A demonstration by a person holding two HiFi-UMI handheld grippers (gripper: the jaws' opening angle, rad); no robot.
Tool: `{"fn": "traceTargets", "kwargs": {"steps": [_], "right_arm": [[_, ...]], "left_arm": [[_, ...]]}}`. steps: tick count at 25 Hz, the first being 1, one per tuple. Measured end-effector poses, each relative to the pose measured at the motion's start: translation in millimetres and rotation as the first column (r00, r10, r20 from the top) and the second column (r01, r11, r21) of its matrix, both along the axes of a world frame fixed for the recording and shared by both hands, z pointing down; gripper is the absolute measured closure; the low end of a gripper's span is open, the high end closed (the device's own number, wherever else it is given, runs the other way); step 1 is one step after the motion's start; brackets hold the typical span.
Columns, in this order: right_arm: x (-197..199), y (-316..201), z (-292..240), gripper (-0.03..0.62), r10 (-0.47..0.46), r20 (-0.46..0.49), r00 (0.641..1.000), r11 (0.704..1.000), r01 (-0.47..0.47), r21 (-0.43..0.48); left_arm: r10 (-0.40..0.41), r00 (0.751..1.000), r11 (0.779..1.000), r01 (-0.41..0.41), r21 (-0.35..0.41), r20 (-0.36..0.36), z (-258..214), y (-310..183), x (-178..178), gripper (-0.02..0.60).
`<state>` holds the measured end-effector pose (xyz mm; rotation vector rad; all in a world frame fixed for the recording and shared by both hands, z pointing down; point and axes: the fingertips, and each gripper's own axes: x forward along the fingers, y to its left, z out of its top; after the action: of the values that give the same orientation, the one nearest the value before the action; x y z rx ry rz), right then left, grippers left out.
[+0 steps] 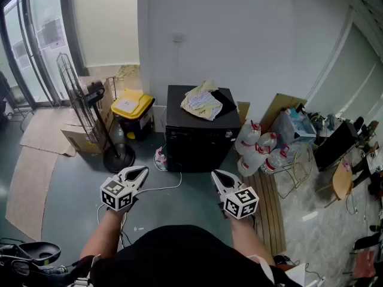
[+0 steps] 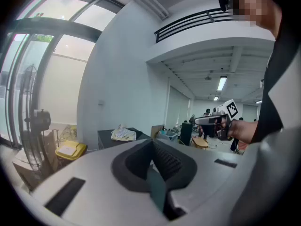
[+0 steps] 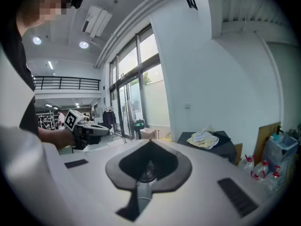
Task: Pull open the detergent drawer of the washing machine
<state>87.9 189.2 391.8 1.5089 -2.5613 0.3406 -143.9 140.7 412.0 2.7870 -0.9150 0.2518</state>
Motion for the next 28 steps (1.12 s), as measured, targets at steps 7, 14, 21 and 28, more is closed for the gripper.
{"fn": "traceTargets", "kwargs": {"steps": [7, 14, 21, 28], "right_arm": [[22.8, -3.9, 3.0, 0.594, 0.0, -0.007, 1.0, 1.0, 0.0, -0.006], [35.1, -2.3, 2.7, 0.592, -0.013, 0.0, 1.0, 1.0, 0.013, 0.017], [50.2, -1.2, 6.2, 0.443, -0.026, -0.018, 0.999, 0.999, 0.027, 0.028], [68.9, 2.6, 17.4, 0.387, -0.028, -0.039, 0.999, 0.999, 0.028, 0.017]], "left_arm": [[-0.018, 1.0, 1.0, 0.018, -0.018, 0.02, 5.7, -3.7, 14.7, 0.572], [0.008, 0.999, 1.0, -0.008, 0.003, 0.037, 1.6, 6.8, 37.1, 0.571], [0.013, 0.999, 1.0, -0.013, 0.011, 0.033, -1.2, 14.1, 59.2, 0.45], [-0.014, 0.999, 1.0, 0.014, 0.001, 0.03, 8.7, 21.7, 74.8, 0.397]]}}
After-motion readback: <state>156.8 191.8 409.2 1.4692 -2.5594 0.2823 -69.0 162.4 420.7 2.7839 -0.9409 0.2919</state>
